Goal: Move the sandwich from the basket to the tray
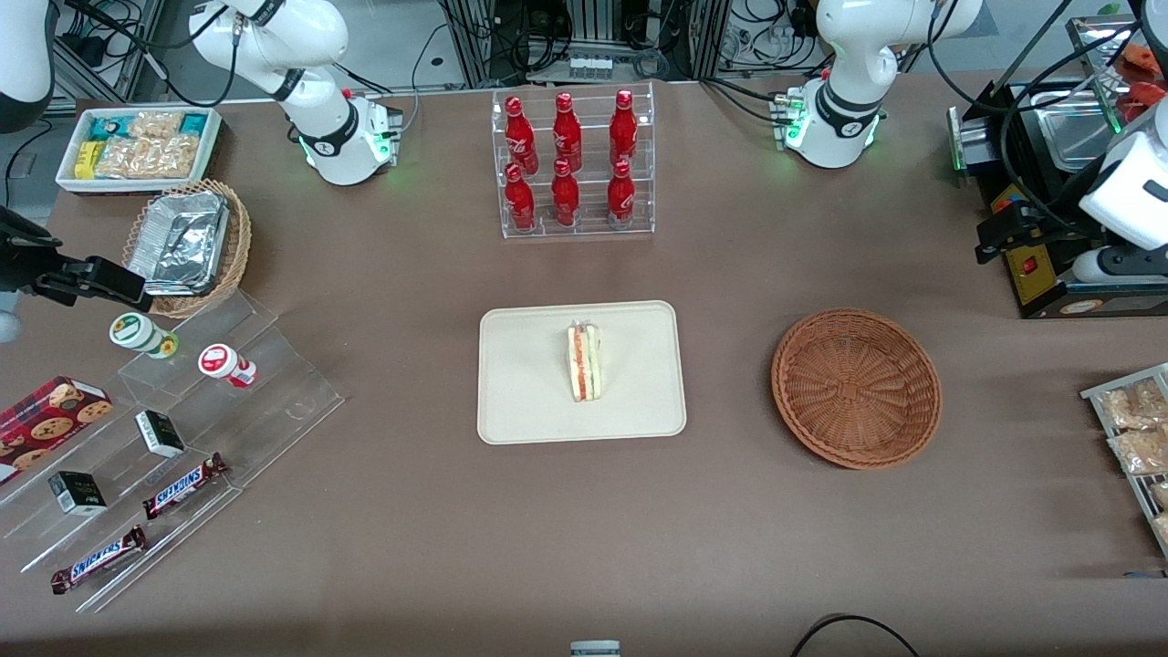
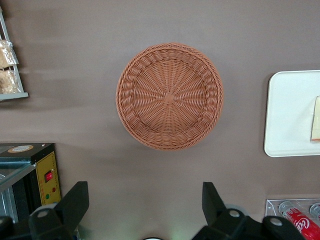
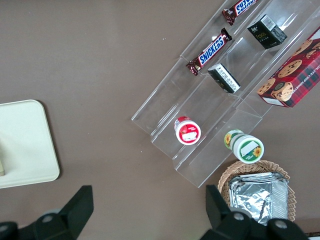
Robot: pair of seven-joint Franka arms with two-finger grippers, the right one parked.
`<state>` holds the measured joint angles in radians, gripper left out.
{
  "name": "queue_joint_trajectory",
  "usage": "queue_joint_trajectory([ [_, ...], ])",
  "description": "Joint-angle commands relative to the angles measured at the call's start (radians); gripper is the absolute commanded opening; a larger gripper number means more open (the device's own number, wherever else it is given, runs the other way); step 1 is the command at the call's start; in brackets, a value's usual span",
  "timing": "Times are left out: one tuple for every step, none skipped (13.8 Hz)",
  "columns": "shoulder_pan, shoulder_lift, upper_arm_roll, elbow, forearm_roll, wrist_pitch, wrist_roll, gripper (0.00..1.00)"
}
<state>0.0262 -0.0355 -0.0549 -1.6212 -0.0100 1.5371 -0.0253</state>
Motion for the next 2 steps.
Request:
queue_joint_trajectory([
  [-0.019,0.016,0.015,0.046,-0.002,-0.012,0.01,1.0],
  [-0.017,0.014,0.017,0.053,-0.001,-0.02,0.007,1.0],
])
